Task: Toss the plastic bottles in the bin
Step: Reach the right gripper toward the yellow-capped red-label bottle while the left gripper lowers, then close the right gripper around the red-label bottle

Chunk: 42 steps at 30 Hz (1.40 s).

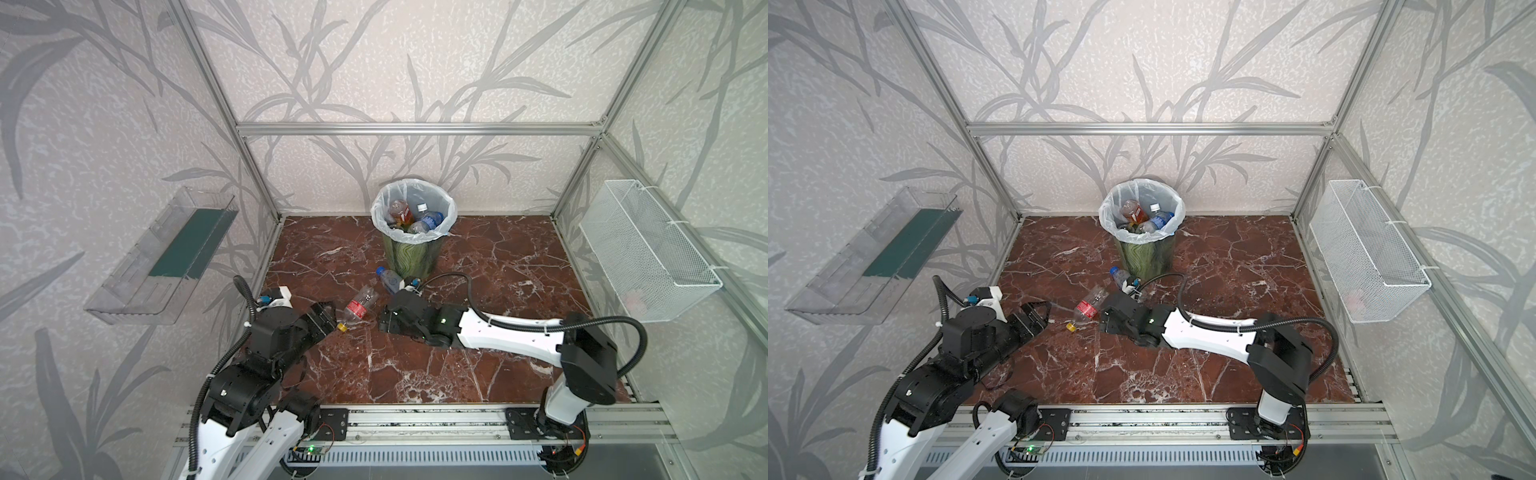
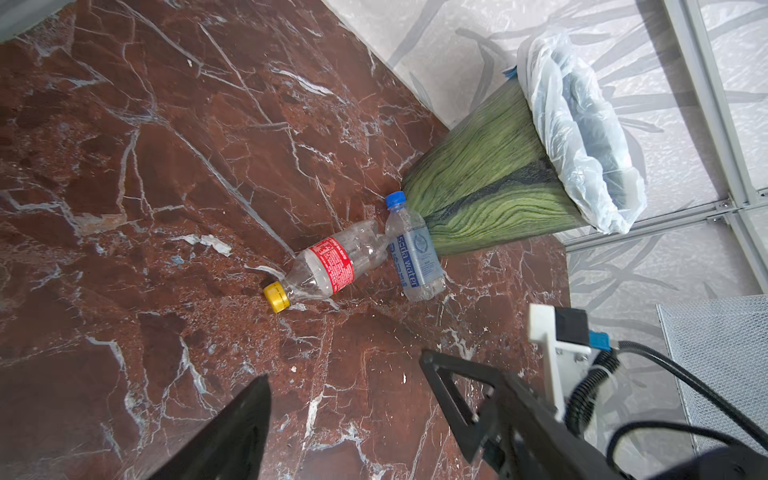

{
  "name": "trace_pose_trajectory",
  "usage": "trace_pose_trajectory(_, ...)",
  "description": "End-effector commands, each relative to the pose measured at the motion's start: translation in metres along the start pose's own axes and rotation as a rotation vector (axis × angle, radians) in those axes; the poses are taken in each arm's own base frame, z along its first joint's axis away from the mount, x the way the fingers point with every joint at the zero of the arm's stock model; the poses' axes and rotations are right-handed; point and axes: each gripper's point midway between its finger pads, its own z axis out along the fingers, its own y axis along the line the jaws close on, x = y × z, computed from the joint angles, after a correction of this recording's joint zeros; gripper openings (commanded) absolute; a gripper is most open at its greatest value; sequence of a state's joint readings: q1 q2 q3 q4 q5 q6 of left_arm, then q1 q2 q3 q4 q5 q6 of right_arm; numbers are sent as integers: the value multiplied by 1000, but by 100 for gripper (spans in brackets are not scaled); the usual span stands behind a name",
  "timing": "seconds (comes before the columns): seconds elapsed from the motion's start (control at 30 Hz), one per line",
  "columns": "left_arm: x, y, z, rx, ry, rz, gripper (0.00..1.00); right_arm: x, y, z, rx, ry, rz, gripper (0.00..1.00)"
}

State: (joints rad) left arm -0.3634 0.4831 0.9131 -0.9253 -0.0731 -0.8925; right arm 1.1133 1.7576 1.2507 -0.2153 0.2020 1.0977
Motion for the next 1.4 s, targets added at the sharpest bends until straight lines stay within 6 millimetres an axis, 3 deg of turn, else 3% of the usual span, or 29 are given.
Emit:
trace_pose_trajectory(0.0,-8,8,-17,-28,-44,-1,84,-5,10,19,39,-29,16,82)
trace_pose_trajectory(0.3,-5,14,-27,-12,-54,-3,84,0,32,70,99,-17,-36,86)
trace_pose_trajectory(0.5,-2,16,-28,-11,-48,0,84,-9,34,89,144,-67,-54,92)
trace_pose_trajectory(0.87,1,17,-27,-7,-39,-2,84,-16,27,134,225,-69,-71,91)
trace_pose_trajectory(1.03,2,19,-28,-13,-40,-2,84,-12,18,142,258,-43,-95,85)
trace_pose_trajectory(1.17,3,21,-26,-15,-39,-6,84,-6,7,144,280,-11,-126,75)
trace_pose_trajectory(1.37,5,21,-23,-14,-31,-11,84,8,-9,132,281,44,-181,63)
